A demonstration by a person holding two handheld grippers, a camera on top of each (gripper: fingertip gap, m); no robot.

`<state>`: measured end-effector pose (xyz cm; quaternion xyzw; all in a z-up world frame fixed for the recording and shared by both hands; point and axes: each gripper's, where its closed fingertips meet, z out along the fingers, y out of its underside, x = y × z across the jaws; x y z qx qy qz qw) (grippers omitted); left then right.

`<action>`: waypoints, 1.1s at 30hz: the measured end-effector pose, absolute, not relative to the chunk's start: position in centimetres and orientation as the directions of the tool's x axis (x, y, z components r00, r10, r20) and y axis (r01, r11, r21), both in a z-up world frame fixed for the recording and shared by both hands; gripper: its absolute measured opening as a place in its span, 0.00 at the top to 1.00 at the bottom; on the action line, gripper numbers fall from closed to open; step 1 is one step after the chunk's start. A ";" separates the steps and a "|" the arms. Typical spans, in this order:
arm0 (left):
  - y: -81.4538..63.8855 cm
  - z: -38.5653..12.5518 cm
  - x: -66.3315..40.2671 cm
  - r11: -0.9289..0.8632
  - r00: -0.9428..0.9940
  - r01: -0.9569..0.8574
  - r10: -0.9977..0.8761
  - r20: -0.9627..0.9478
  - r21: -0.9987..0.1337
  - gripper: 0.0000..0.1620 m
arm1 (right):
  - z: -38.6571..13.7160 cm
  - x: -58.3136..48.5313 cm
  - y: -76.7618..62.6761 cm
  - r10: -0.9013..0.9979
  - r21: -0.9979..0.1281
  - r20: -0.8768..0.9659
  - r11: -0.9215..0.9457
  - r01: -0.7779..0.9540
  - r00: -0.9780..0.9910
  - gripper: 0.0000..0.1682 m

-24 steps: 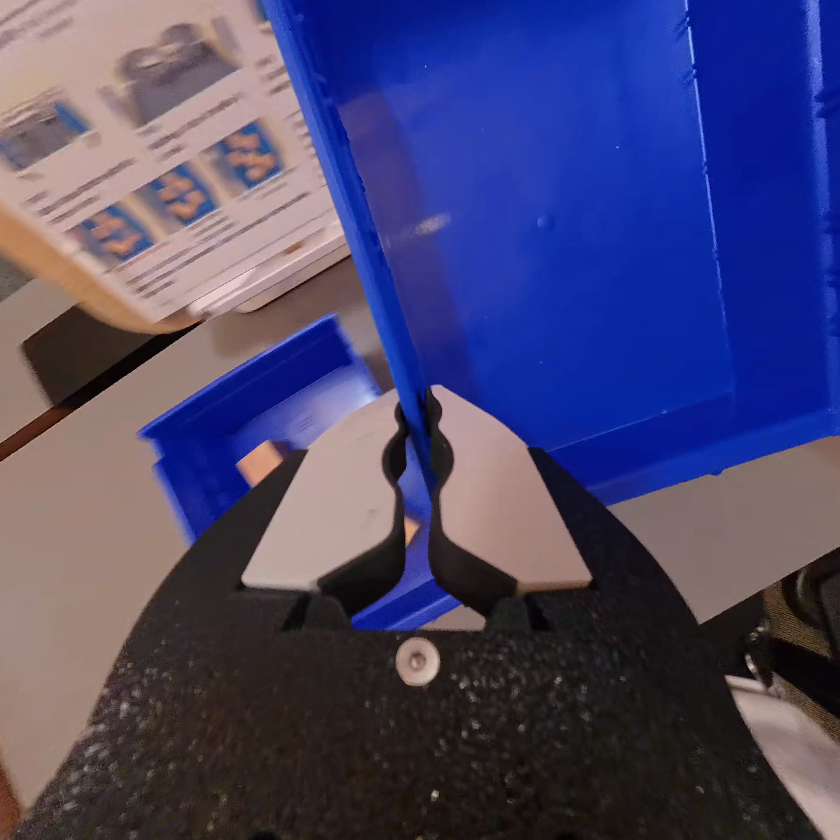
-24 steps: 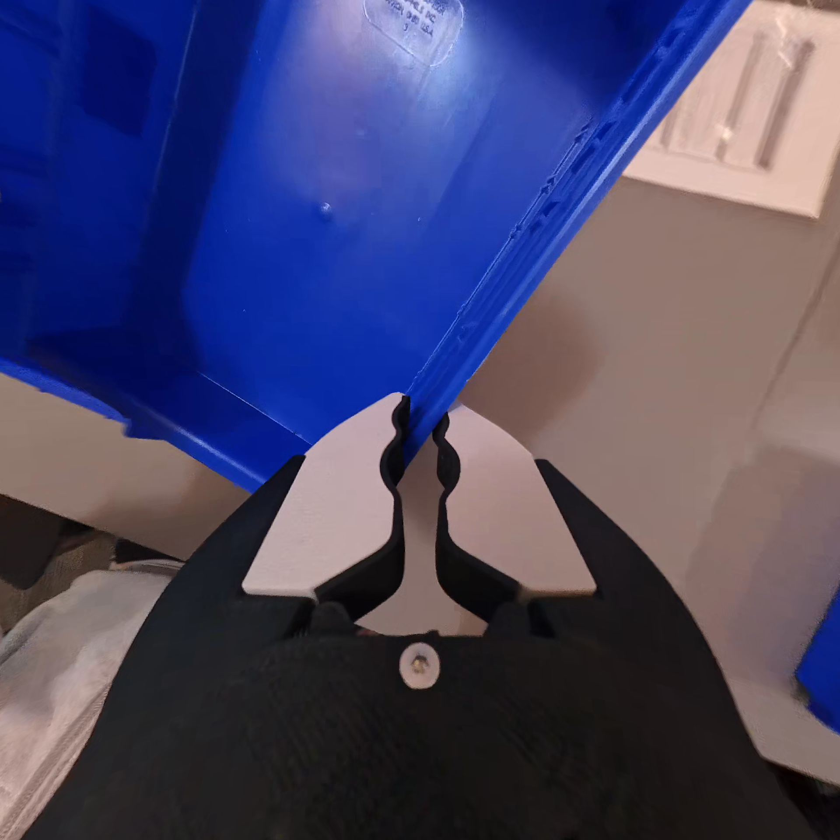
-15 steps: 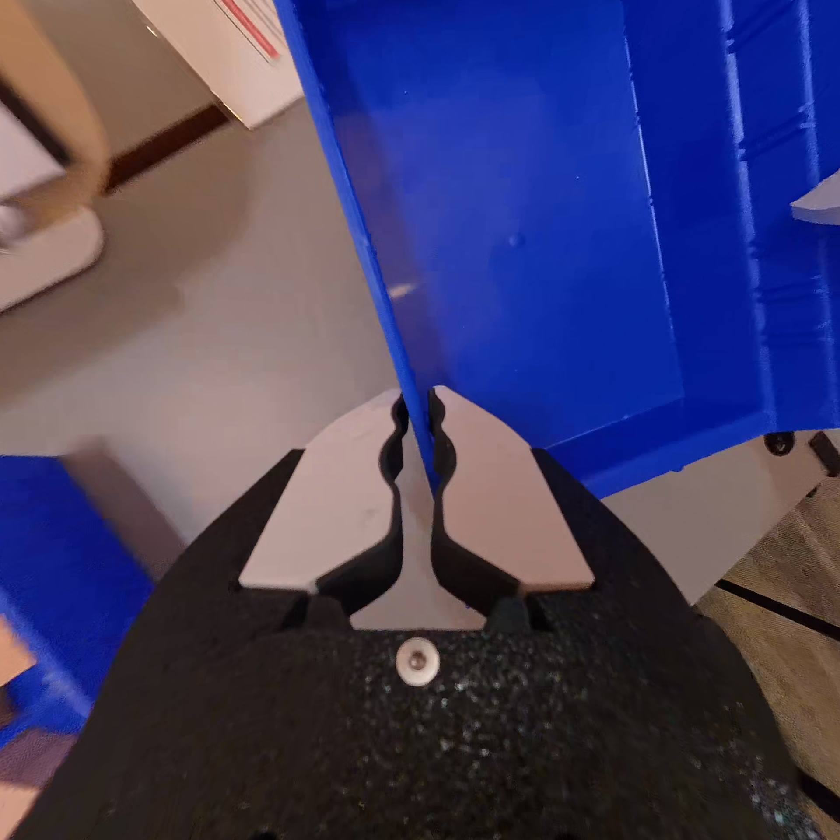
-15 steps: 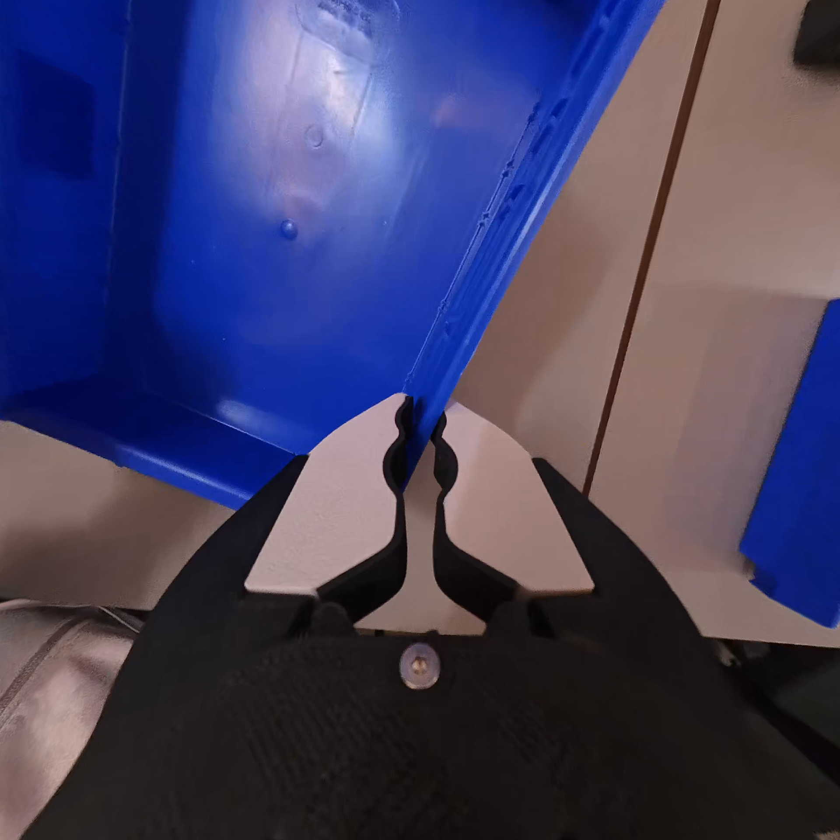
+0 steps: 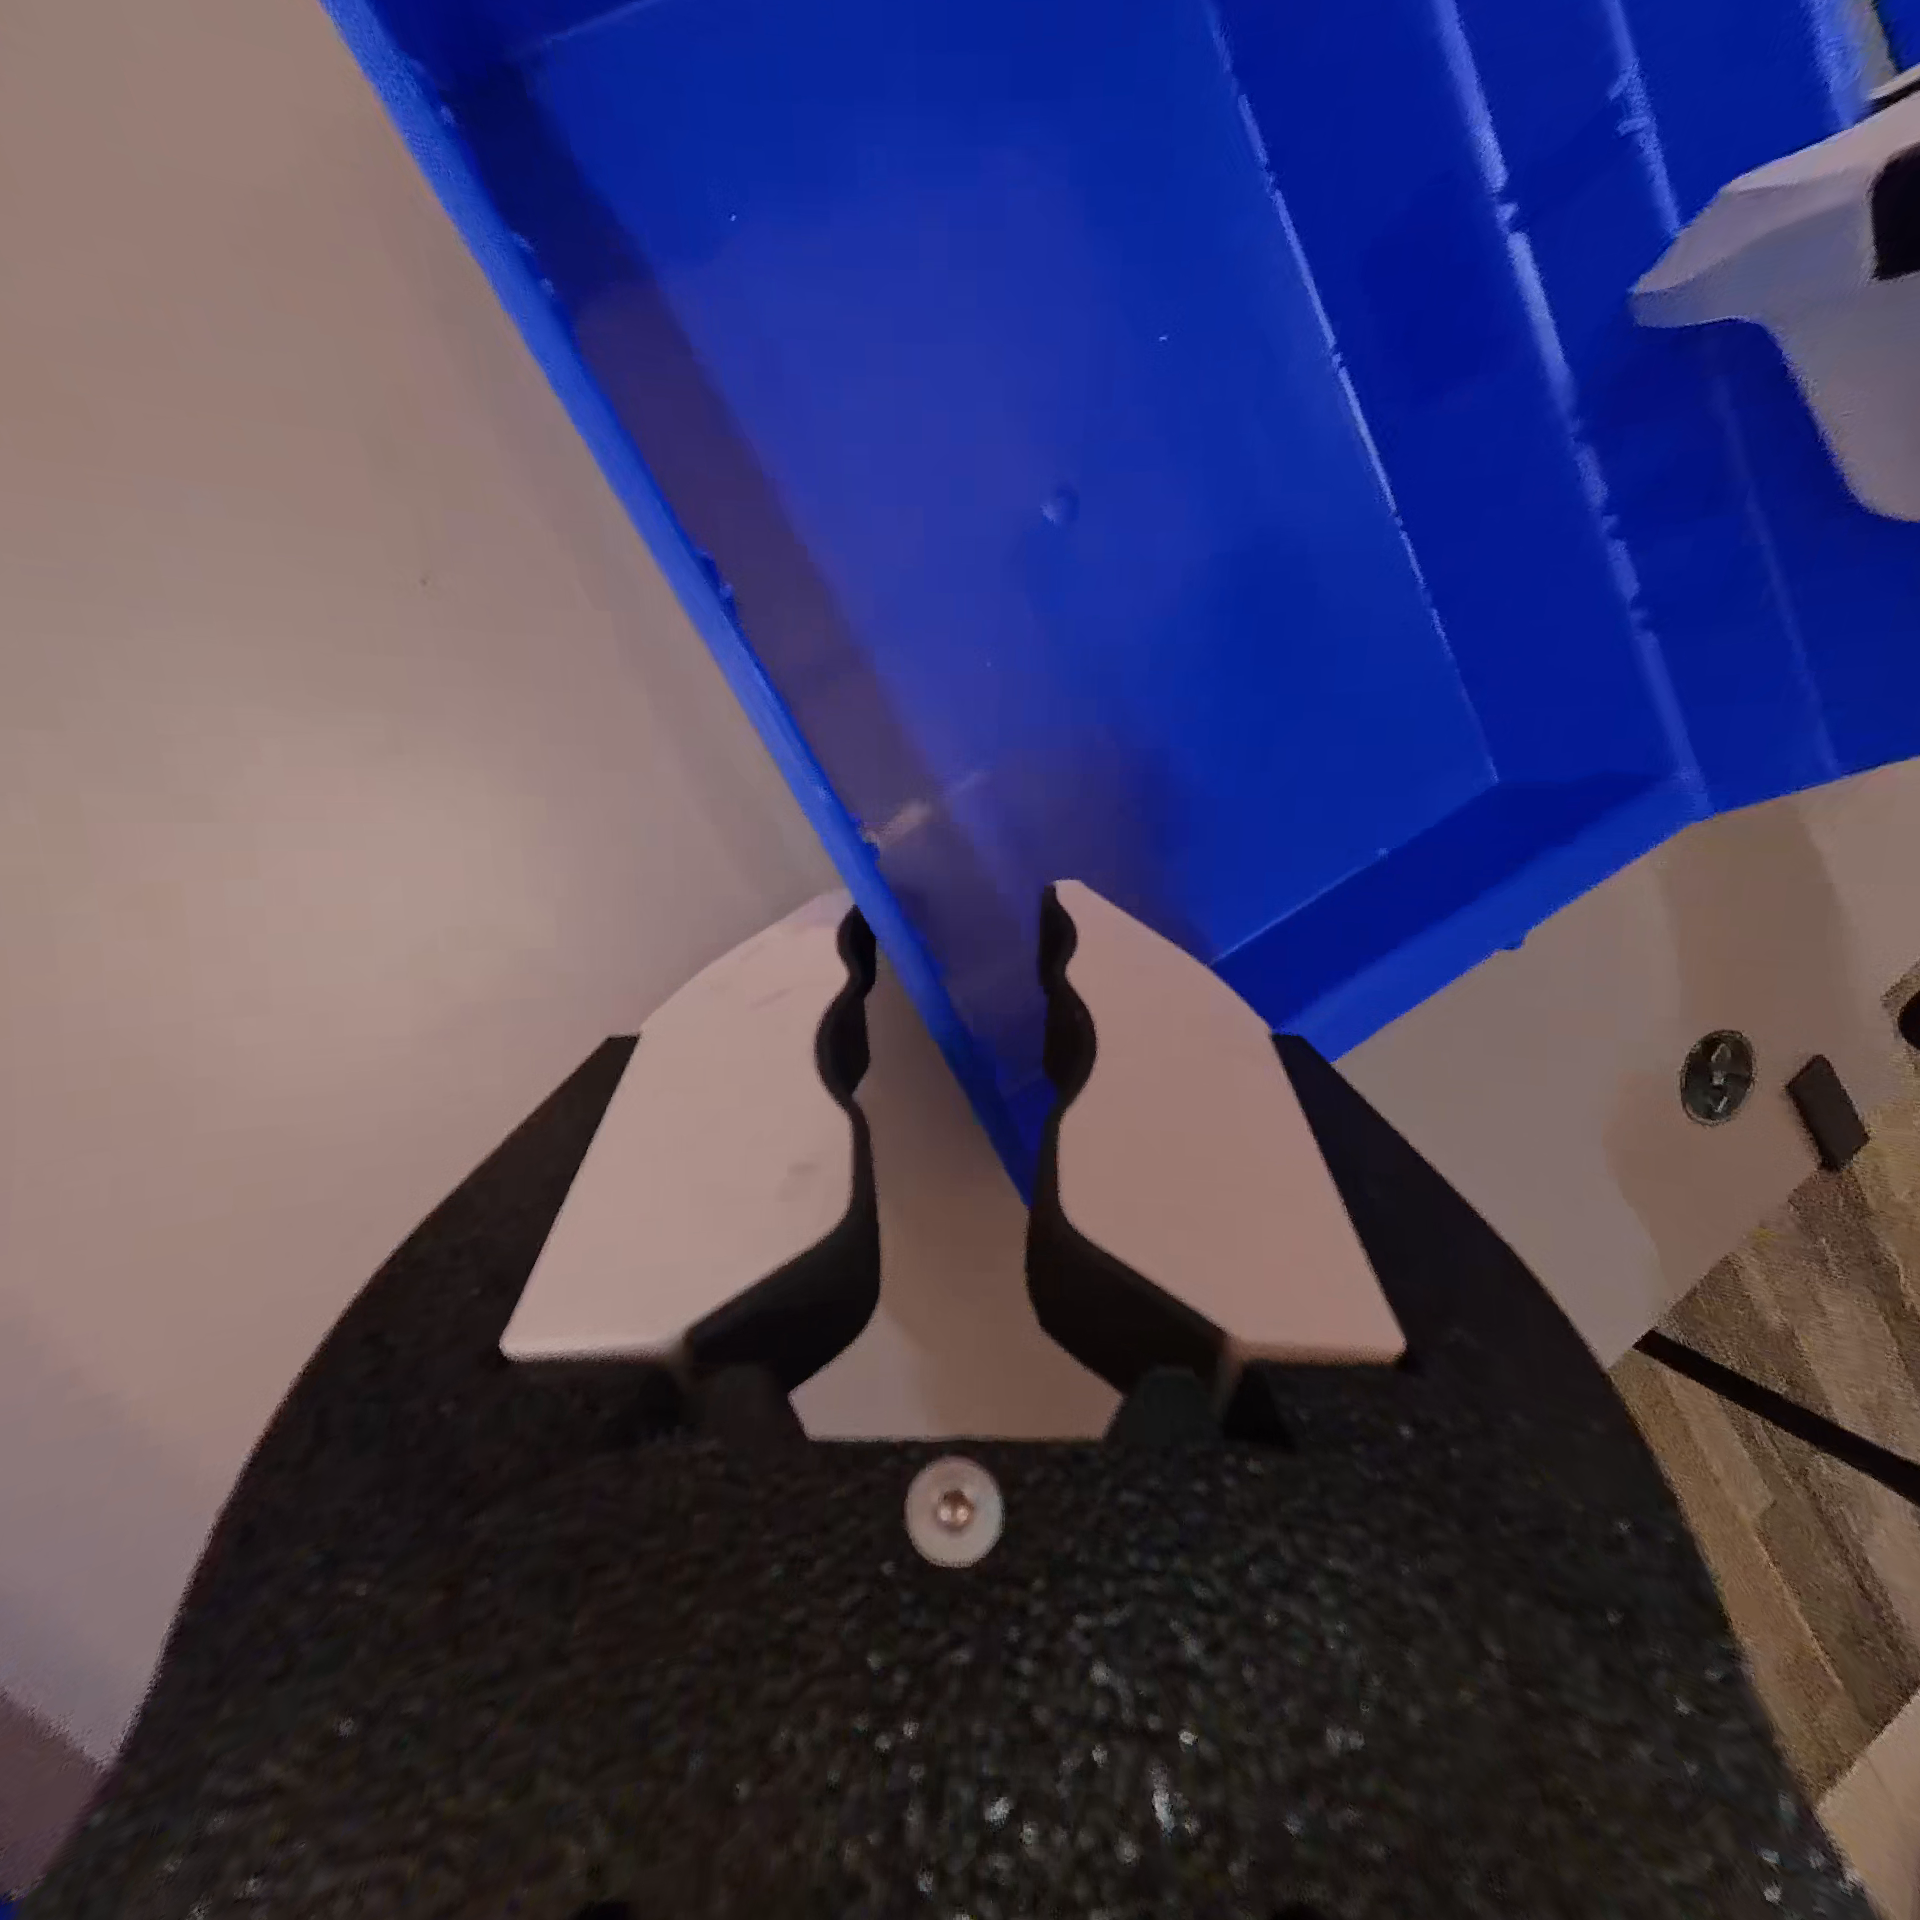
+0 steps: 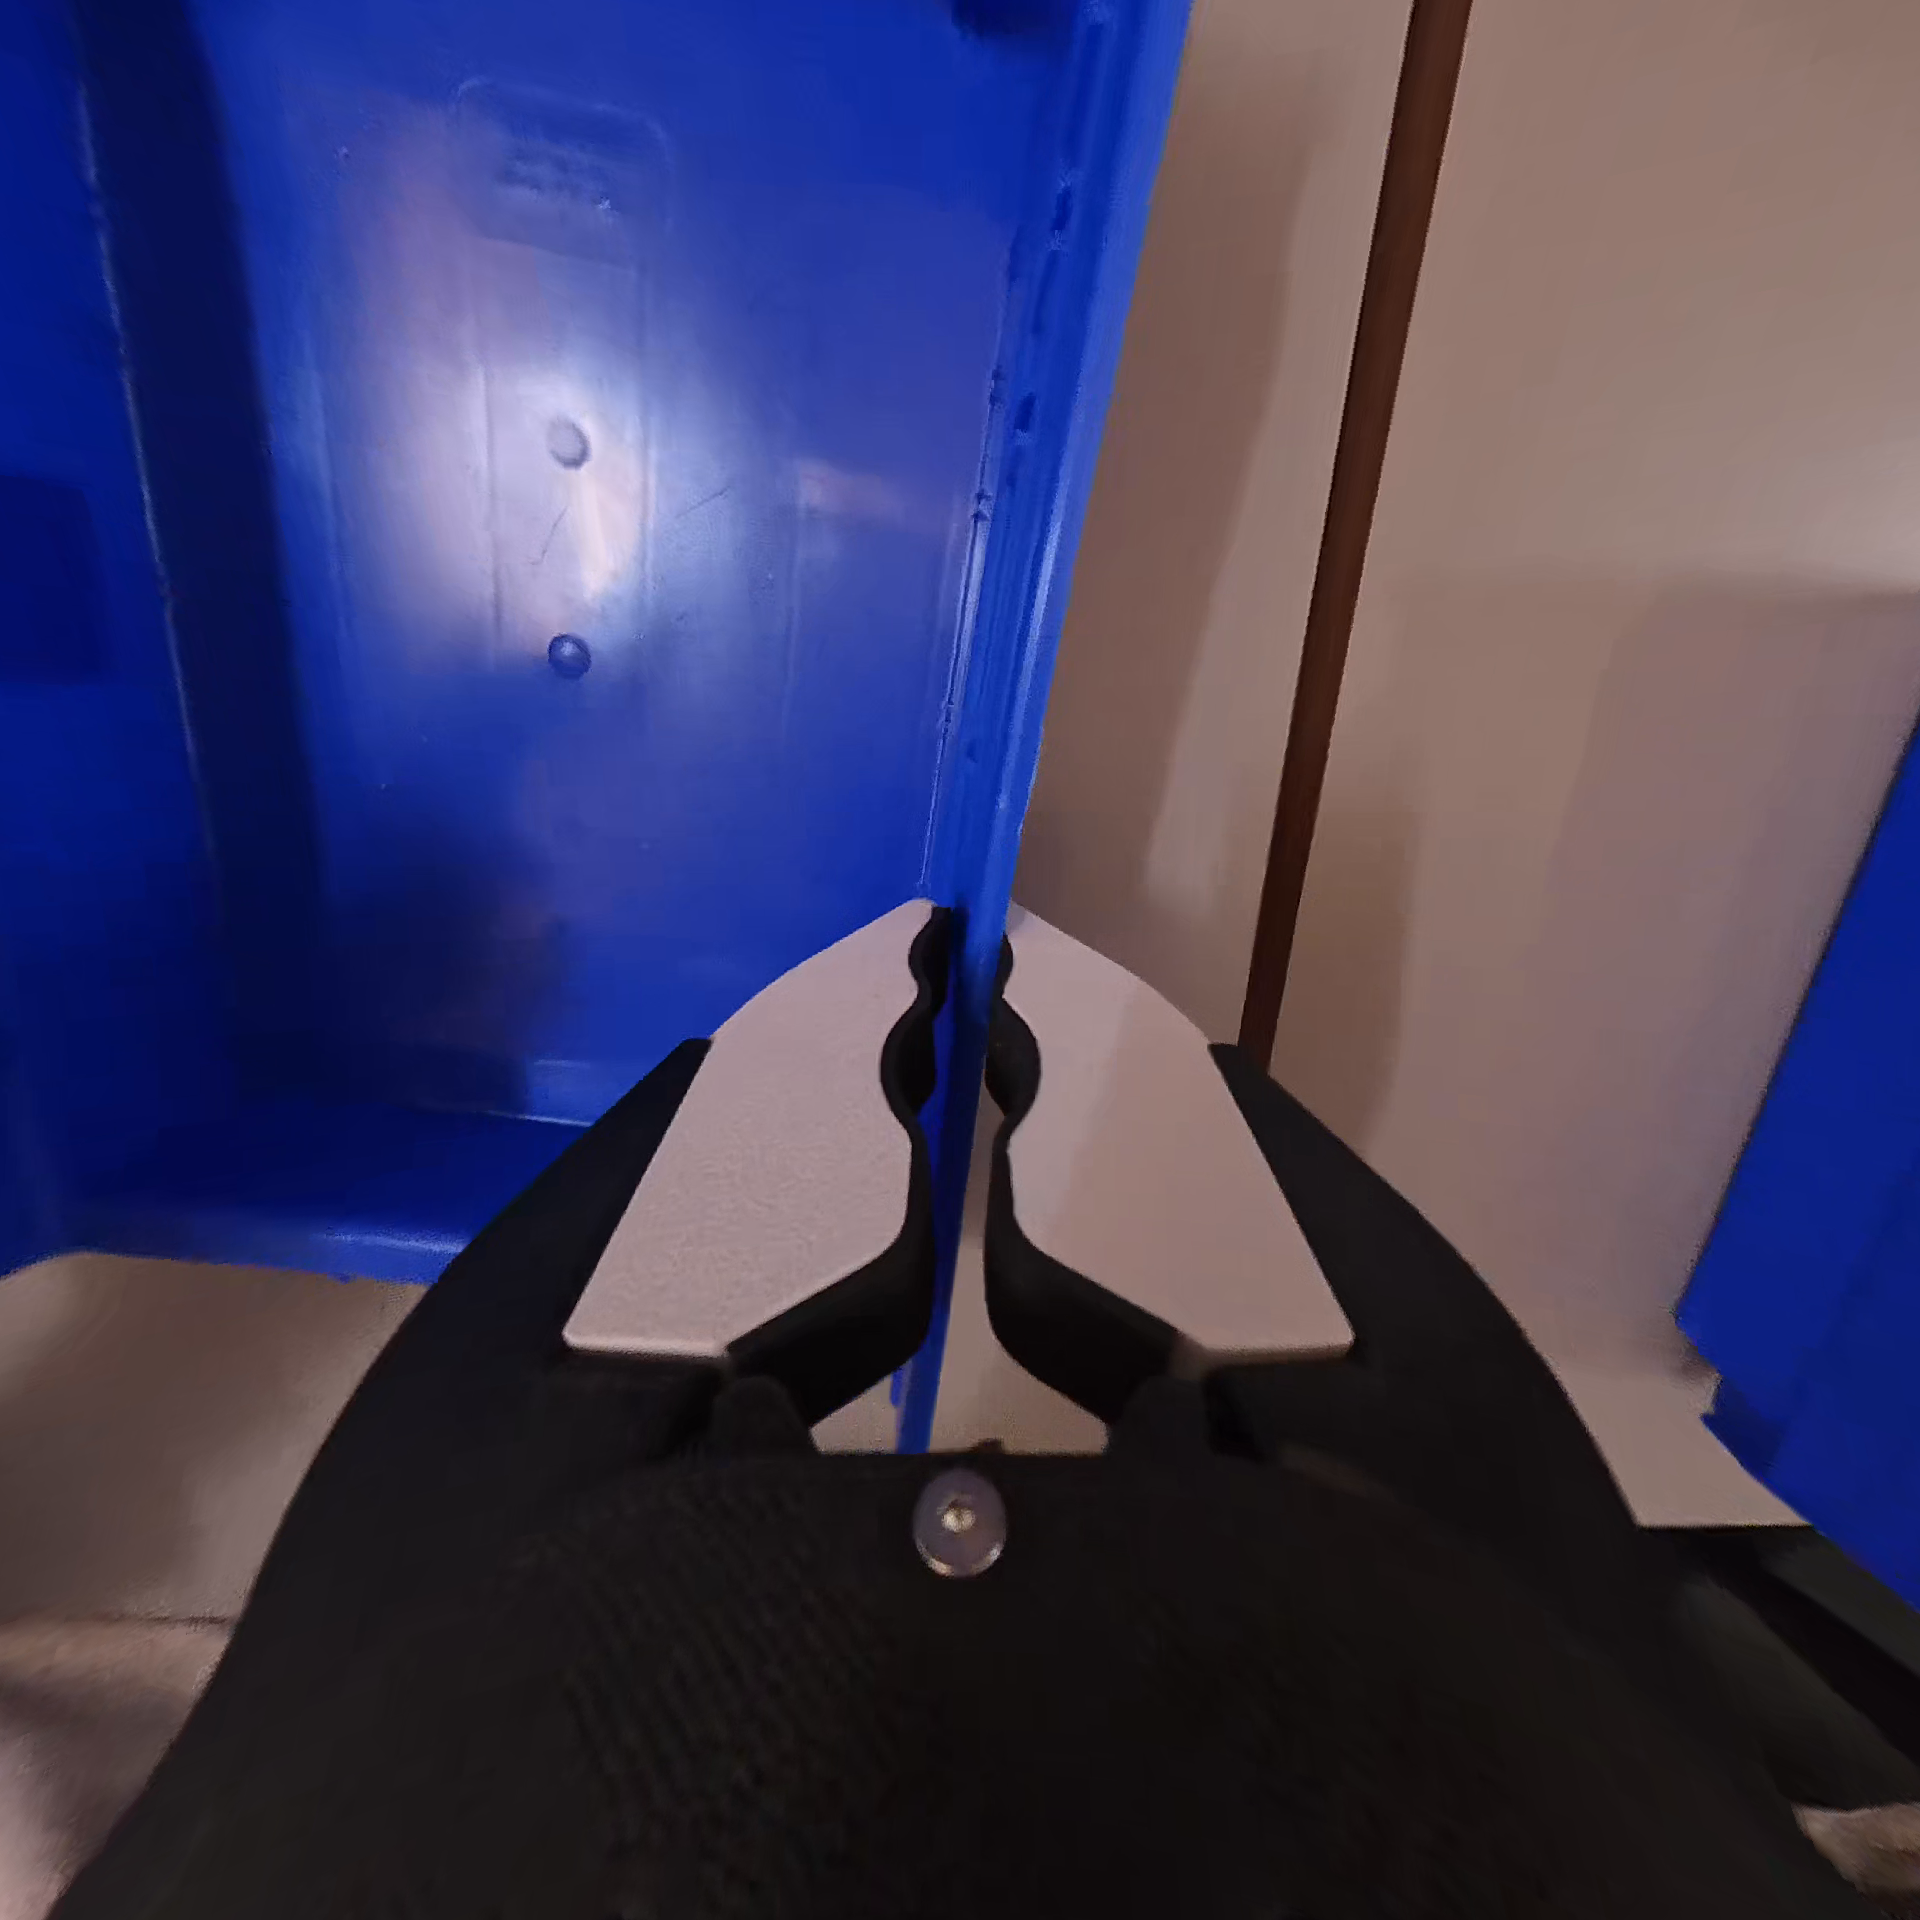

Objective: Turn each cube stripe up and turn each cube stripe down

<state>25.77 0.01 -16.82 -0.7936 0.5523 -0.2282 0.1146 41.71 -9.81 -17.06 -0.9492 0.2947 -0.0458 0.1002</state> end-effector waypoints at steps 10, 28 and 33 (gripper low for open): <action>0.9 -12.0 24.8 -0.339 0.165 -0.758 -0.926 0.338 -0.558 0.63 | -15.5 43.6 -10.1 -0.516 -0.310 0.142 -0.833 -0.457 0.845 0.70; 28.3 -10.8 -9.1 -0.445 0.561 -0.736 -0.823 -0.091 -0.511 0.53 | -7.1 10.0 9.4 0.133 -0.672 -0.288 -0.733 -0.101 0.949 0.57; 30.3 -15.0 -15.5 -0.507 0.590 -0.772 -0.796 -0.135 -0.384 0.59 | -13.0 3.5 14.4 0.085 -0.594 -0.350 -0.790 -0.151 0.933 0.57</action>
